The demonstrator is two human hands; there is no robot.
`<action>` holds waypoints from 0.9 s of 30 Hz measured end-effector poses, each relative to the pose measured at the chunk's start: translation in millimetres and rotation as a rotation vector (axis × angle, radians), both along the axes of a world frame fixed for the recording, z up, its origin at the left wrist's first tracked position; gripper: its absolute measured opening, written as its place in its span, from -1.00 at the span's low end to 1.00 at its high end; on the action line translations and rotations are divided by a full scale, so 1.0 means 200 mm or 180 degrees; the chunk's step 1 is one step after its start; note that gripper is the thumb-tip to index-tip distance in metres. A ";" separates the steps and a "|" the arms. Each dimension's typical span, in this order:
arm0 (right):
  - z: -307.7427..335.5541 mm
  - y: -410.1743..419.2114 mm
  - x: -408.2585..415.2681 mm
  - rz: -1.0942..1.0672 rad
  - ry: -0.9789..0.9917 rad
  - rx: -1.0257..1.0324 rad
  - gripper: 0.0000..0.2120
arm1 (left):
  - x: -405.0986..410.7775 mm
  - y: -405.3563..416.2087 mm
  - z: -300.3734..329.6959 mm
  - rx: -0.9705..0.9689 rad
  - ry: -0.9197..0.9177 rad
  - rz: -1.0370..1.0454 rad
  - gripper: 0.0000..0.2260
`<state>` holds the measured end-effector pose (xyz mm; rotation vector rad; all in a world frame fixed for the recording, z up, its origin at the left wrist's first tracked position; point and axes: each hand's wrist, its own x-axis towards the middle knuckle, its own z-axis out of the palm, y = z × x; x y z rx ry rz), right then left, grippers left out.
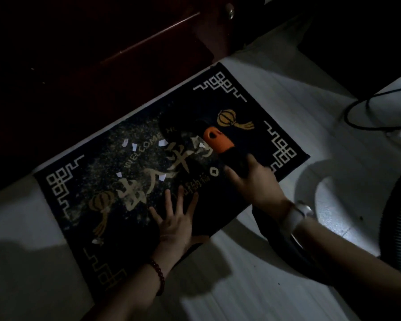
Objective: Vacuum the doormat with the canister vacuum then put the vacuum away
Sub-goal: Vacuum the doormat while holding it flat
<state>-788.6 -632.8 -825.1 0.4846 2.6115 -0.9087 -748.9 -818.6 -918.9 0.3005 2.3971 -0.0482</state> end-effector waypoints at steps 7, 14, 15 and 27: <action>-0.03 -0.07 -0.18 -0.0154 0.0101 -0.0544 -0.59 | -0.01 -0.01 0.01 0.0111 -0.0020 -0.0011 -0.03; -0.01 0.02 0.10 0.0224 0.0021 0.0126 -0.65 | -0.01 0.00 0.03 0.0066 -0.0161 0.0064 0.01; -0.02 0.00 0.02 0.0205 0.0102 0.0080 -0.64 | -0.01 0.00 0.03 0.0086 -0.0149 0.0048 -0.01; 0.00 0.12 0.32 0.0009 -0.0120 0.0168 -0.60 | -0.01 0.01 0.02 0.0098 -0.0079 0.0075 -0.02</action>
